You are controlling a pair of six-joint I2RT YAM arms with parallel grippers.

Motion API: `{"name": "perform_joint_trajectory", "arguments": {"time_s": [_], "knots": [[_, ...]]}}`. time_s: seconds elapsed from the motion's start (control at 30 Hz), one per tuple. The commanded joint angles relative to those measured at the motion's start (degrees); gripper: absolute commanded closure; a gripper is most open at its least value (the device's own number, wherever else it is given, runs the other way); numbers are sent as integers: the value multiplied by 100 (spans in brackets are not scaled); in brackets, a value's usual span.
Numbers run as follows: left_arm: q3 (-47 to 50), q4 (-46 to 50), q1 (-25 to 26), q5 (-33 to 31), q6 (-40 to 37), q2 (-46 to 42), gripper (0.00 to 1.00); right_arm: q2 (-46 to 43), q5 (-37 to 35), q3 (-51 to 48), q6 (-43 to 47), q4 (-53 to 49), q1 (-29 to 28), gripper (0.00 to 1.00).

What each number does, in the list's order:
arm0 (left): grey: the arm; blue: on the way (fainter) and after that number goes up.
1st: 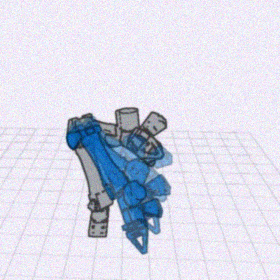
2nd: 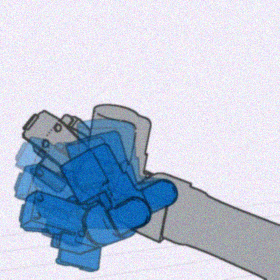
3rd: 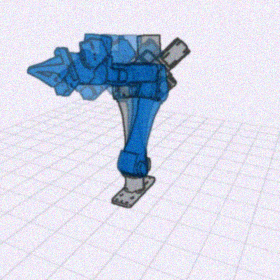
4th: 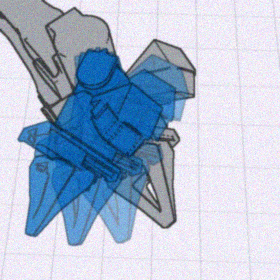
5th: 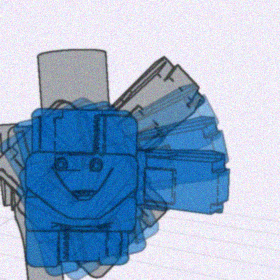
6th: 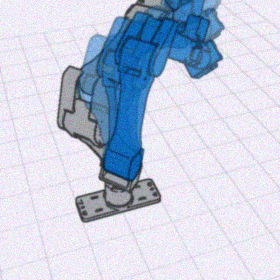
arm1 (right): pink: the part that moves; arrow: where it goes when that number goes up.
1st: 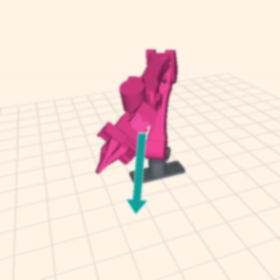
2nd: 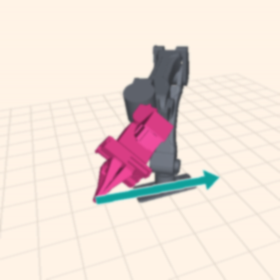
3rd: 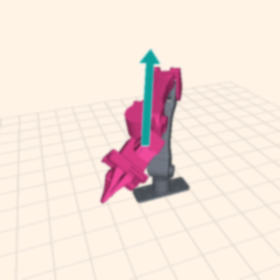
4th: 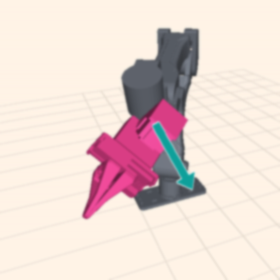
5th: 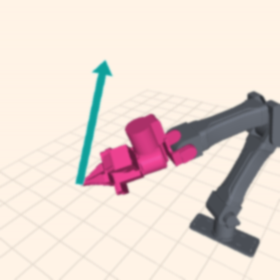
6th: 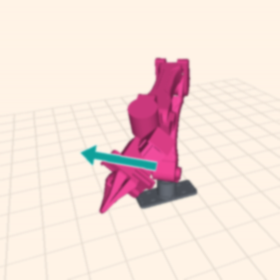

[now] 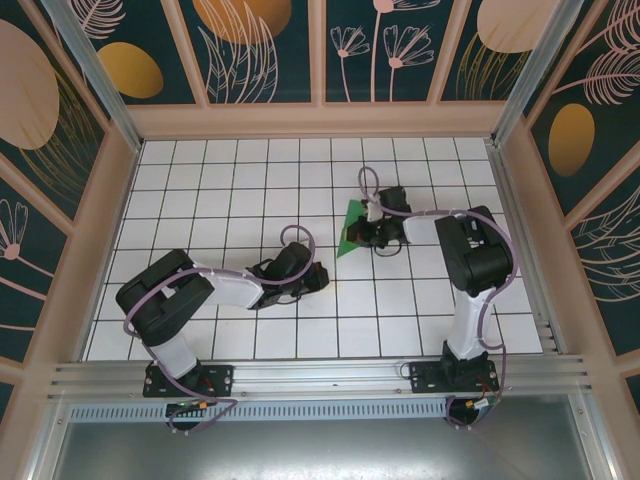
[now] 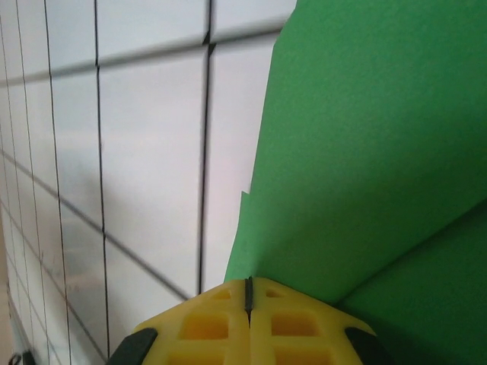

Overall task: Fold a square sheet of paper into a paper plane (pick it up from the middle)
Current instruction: Fourth fold the wing at the center of the table.

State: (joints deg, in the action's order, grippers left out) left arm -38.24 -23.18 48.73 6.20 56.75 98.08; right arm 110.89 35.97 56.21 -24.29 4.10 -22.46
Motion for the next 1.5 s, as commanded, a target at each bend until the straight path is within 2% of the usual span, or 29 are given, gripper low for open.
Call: {"name": "perform_joint_trajectory", "arguments": {"time_s": [0.0,0.13,0.47,0.73,1.07,1.47], "knots": [[-324,121,-96,-292,-227,-112,99,-146,111,-331,-2,-370,-395,100],[-510,281,-135,-478,-267,199,100,-244,252,-436,-131,-272,-561,100],[-912,379,-142,-340,-339,836,100,-191,274,-417,-141,-241,-597,100],[-999,1088,-136,-295,-366,1050,100,-200,206,-348,-97,-260,-534,100],[-489,1318,-139,194,-299,1077,100,269,40,164,-32,-224,122,100],[-412,1213,-129,393,-328,1088,100,799,-431,970,-6,-377,778,100]]}}
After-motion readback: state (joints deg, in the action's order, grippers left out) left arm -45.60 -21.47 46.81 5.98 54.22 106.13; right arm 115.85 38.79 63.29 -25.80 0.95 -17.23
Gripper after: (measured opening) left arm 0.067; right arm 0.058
